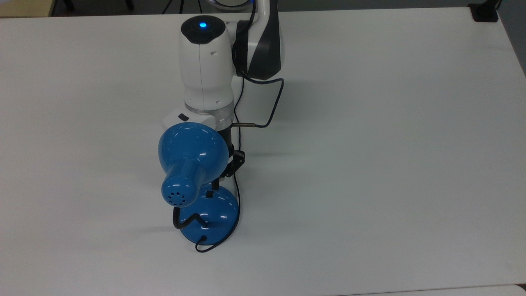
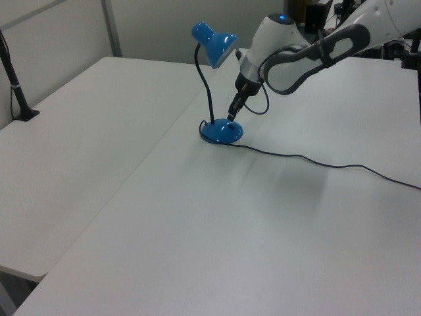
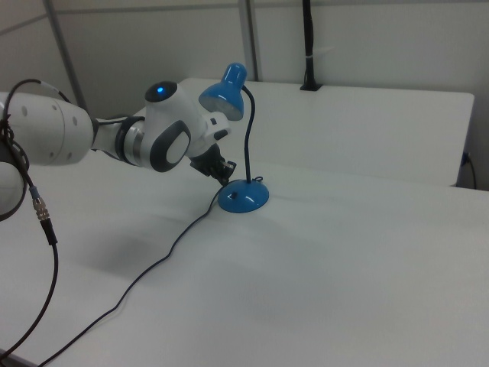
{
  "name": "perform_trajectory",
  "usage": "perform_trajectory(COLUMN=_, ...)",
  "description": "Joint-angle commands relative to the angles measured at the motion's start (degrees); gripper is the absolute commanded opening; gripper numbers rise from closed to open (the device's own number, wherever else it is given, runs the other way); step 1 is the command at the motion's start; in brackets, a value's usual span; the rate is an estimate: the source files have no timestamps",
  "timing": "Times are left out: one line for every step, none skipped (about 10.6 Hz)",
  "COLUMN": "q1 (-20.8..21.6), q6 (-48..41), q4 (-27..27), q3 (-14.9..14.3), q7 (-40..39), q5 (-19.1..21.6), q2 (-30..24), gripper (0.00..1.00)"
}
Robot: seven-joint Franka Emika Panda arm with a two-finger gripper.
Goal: Turn on the lamp
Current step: 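Press down on the lamp base switch with the gripper fingertips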
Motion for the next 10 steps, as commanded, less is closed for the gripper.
perform_trajectory(q1=0.87, q6=4.4, q4=0.23, q3=-0.56, q7=0.71, q5=1.14, q2=1.91, gripper=0.04)
perform_trajectory(q1=0.78, q6=4.76, q4=0.23, q3=-0.56, q7=0.71, q5=0.71, q2=2.35, gripper=0.04)
perform_trajectory(q1=0.78, q6=4.76, q4=0.23, q3=-0.56, q7=0.63, q5=0.36, q2=2.88, gripper=0.03)
perform_trajectory(q1=0.78, q6=4.76, q4=0.23, q3=-0.65, q7=0.36, q5=0.27, q2=3.06, gripper=0.04)
perform_trajectory(q1=0.69, q6=4.76, q4=0.23, q3=-0.65, q7=0.27, q5=0.26, q2=3.06, gripper=0.03)
perform_trajectory(q1=0.69, q6=4.76, q4=0.23, q3=-0.65, q7=0.01, q5=0.26, q2=3.06, gripper=0.04)
perform_trajectory(q1=0.52, q6=4.76, q4=0.23, q3=-0.65, q7=-0.08, q5=0.0, q2=3.06, gripper=0.03)
perform_trajectory(q1=0.43, q6=4.76, q4=0.23, q3=-0.65, q7=0.01, q5=-0.09, q2=3.14, gripper=0.03)
perform_trajectory(q1=0.43, q6=4.76, q4=0.32, q3=-0.65, q7=0.01, q5=-0.09, q2=3.93, gripper=0.04)
perform_trajectory(q1=0.43, q6=4.85, q4=1.45, q3=-0.65, q7=0.27, q5=-0.09, q2=4.81, gripper=0.03)
